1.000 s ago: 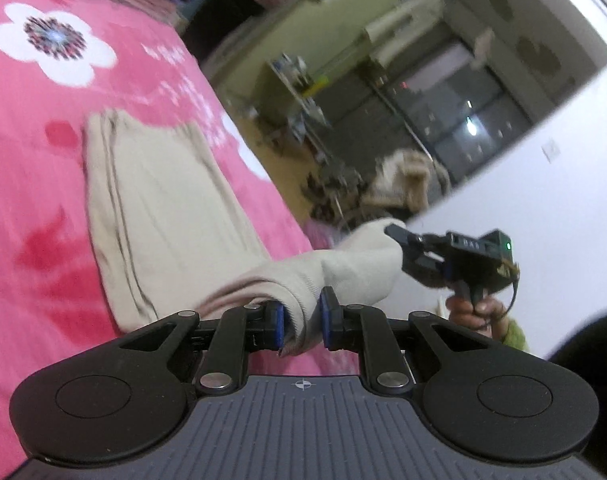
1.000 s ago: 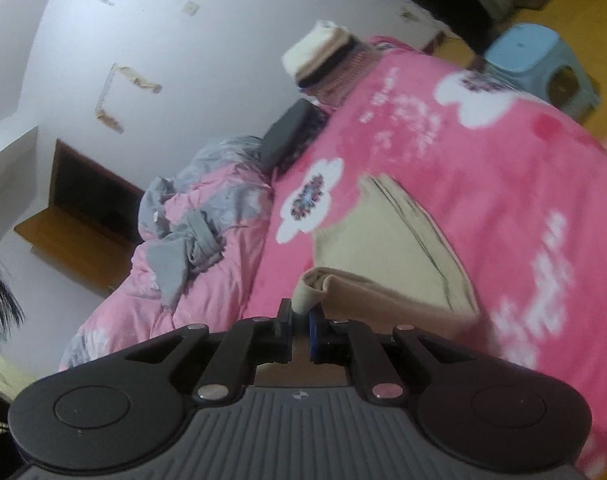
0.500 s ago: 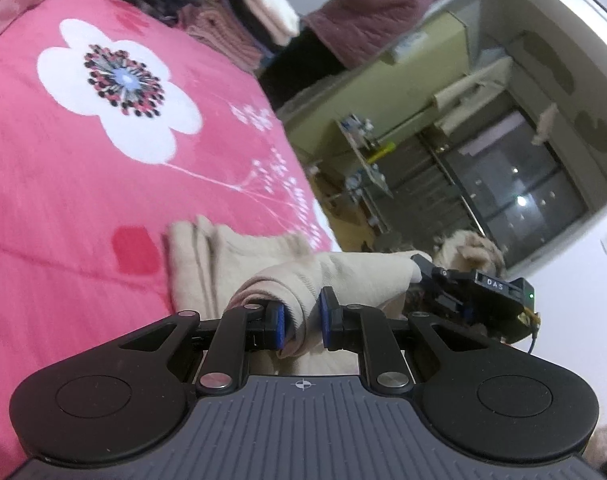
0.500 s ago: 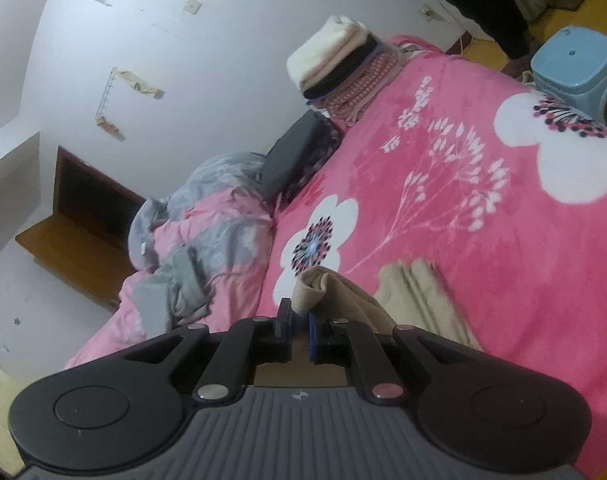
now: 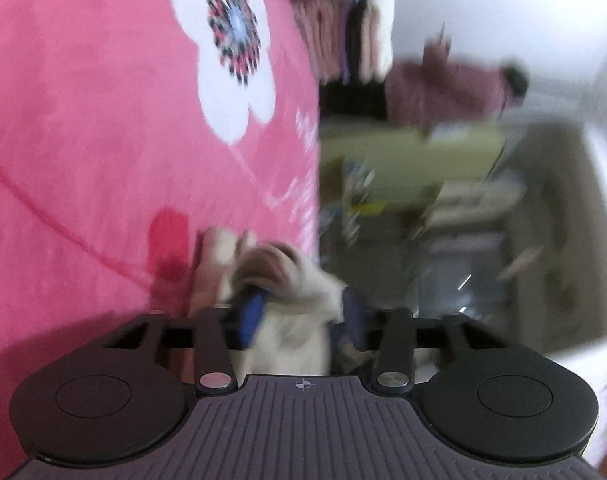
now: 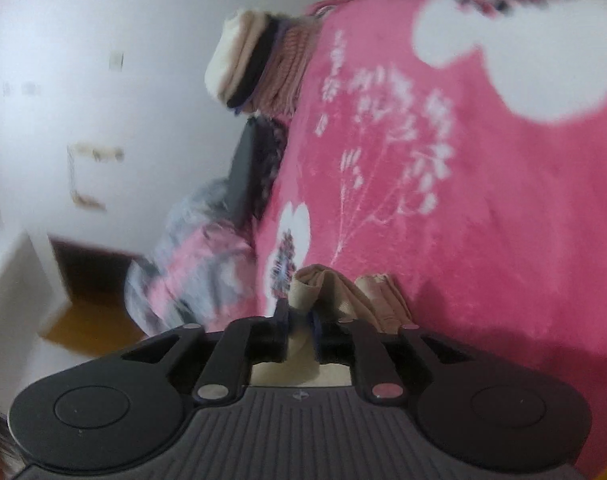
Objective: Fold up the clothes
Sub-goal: 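Lift the gripped trouser end and fold it over onto the other half, then open both grippers and lift them away from the folded trousers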
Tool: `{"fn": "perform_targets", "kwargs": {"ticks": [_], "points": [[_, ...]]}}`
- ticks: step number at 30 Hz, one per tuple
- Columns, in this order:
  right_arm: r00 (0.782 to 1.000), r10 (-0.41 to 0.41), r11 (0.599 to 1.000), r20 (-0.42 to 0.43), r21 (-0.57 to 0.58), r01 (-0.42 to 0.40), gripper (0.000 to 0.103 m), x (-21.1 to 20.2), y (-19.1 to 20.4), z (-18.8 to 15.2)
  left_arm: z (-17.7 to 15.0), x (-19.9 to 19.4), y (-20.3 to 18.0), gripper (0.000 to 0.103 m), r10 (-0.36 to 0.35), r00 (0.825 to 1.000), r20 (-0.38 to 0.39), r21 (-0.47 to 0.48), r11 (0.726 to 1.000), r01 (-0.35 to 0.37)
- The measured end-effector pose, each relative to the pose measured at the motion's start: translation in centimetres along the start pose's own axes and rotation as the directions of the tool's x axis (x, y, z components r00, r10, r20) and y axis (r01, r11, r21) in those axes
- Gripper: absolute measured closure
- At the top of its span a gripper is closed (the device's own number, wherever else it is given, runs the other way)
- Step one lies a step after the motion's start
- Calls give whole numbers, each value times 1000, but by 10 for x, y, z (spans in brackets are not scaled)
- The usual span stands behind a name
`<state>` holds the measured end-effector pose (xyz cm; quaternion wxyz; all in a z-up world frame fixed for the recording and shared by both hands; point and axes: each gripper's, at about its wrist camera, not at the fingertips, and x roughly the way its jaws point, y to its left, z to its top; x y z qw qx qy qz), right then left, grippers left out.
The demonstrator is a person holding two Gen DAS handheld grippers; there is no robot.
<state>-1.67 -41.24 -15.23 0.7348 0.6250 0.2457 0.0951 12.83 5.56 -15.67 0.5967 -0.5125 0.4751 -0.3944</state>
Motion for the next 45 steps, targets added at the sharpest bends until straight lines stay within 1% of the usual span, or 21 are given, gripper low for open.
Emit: {"fn": "perform_targets", "kwargs": {"ticks": [1,3,5,8,11,12,14,15,17,19,21,25,29,31,34,37,40,41,42,44,45], "points": [[1000,19,1000,20,21,-20,77,-3,-5,0,1,-5,4,40,-38,999,37,-41,998,40],[998,48,998,35,38,-49,76,-7,-8,1,3,-15,5,40,-92,990,102,-66,993,99],[996,78,997,31,27,-79,76,-9,-4,1,5,-21,-4,40,-69,990,127,-30,997,74],[994,102,991,-51,-78,-105,76,-5,20,-4,1,-17,-34,40,-8,996,88,146,989,-5],[990,56,985,-127,-154,-76,76,16,35,-7,-8,4,-63,40,87,996,2,341,937,-83],[990,39,987,-133,-151,-59,76,25,33,-5,-11,15,-69,40,141,990,-12,398,909,-125],[989,5,989,-146,-145,-26,76,43,29,-1,-14,34,-67,40,254,967,-5,446,866,-225],[993,-19,992,-114,-130,4,77,49,21,4,-12,41,-61,40,293,956,10,441,857,-267],[1000,-21,1000,-21,-19,21,79,46,-1,13,-6,39,-47,43,273,962,25,358,896,-264],[998,-12,998,64,67,8,77,34,-15,17,0,36,-33,42,253,967,41,272,928,-254],[991,15,994,135,102,-29,77,12,-18,17,-1,21,-34,40,233,970,68,257,935,-243],[978,9,995,208,97,-30,77,-50,-10,11,-8,0,-49,39,235,968,90,294,922,-252],[974,62,993,219,88,-83,77,-104,-3,-14,-23,-6,-71,39,213,975,63,373,901,-221],[983,74,993,168,77,-88,77,-119,1,-32,-37,-1,-85,39,237,971,22,453,864,-221],[995,81,993,66,82,-86,77,-119,4,-61,-69,8,-102,39,319,946,-54,593,773,-227],[998,58,992,-3,113,-58,77,-112,-9,-84,-110,22,-104,39,435,896,-94,720,651,-240],[996,-87,992,12,93,86,80,-110,-34,-88,-139,24,-89,40,561,827,-30,807,502,-311],[992,-118,987,44,114,112,87,-113,-42,-85,-145,23,-83,41,586,810,5,830,450,-330],[987,-143,981,79,144,131,88,-116,-52,-83,-147,19,-80,41,594,804,32,840,420,-344],[984,-113,979,134,182,88,87,-129,-53,-85,-148,8,-82,41,594,803,54,831,419,-366],[982,-95,978,162,199,62,87,-136,-53,-87,-149,1,-85,40,582,812,45,822,440,-361]]}}
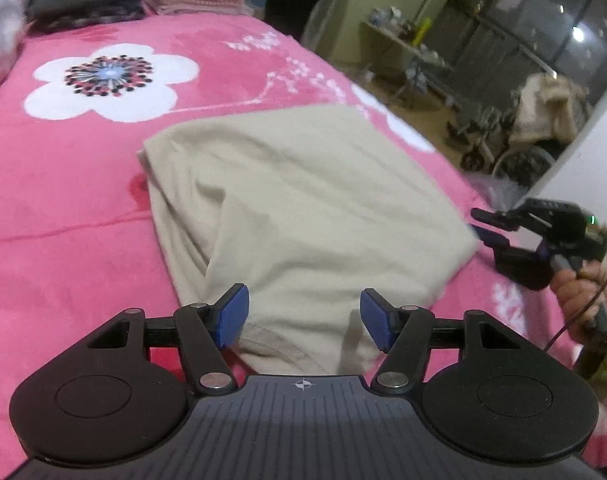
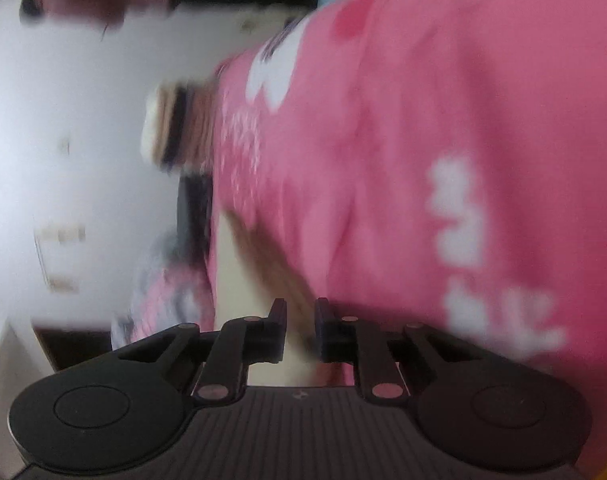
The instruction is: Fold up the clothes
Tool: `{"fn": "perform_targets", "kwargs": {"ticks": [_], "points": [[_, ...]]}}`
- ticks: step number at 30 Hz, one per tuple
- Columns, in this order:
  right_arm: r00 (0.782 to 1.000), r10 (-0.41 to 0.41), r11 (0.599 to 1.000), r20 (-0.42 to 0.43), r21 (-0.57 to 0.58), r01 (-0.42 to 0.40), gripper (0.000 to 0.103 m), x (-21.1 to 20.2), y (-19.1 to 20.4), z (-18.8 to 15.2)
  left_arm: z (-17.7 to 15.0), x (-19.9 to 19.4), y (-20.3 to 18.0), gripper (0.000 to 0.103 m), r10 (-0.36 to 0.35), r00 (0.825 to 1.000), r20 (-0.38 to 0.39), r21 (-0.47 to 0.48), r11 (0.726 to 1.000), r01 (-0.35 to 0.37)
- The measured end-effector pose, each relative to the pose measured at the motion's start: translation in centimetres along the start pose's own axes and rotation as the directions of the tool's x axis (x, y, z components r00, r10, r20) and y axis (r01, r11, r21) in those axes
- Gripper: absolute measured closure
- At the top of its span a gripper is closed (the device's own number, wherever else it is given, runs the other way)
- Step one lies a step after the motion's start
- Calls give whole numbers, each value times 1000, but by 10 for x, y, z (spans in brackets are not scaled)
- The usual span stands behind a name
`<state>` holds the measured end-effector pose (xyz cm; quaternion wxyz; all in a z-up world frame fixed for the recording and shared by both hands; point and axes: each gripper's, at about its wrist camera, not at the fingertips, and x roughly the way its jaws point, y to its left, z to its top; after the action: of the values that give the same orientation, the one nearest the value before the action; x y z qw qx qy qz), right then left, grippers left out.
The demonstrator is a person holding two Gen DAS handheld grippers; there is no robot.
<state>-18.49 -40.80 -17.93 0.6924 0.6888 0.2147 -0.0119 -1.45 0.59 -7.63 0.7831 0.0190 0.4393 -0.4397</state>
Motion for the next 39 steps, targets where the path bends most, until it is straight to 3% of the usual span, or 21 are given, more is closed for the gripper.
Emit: {"fn": "perform_targets", "kwargs": {"ticks": [3,5,8,13,17,22,27,34,36,39], "points": [[997,77,997,-20,10,-77,83,-10,9,-14,-7,-22,2,39,-54,998,13,-58,997,54],[995,81,996,-49,33,-80,70,-11,9,-27,-15,-20,-1,39,-68,998,-12,-77,995,67],[993,18,999,-117,36,-14,63,-1,6,-48,-26,-16,-6,38,-88,995,-49,-106,991,83],[981,-91,995,-172,20,96,61,32,4,-67,-49,-2,-9,38,-52,992,-117,-130,991,36],[983,-126,991,-136,25,130,58,47,7,-73,-35,-17,1,38,-39,998,-46,-130,991,33],[984,-139,989,-109,33,144,56,47,6,-90,34,-25,38,32,-28,993,112,-183,982,48],[986,-126,987,-106,82,134,56,54,-4,-99,106,15,63,25,-13,980,200,-157,986,46],[988,-106,992,-108,62,113,55,68,-4,-103,157,105,91,16,-193,980,42,-227,953,198],[988,-104,992,-111,63,111,55,70,-5,-103,160,121,91,14,-223,975,-28,-181,960,214],[988,-102,992,-116,66,110,55,74,-6,-102,163,141,86,12,-211,968,-132,-72,977,203]]}}
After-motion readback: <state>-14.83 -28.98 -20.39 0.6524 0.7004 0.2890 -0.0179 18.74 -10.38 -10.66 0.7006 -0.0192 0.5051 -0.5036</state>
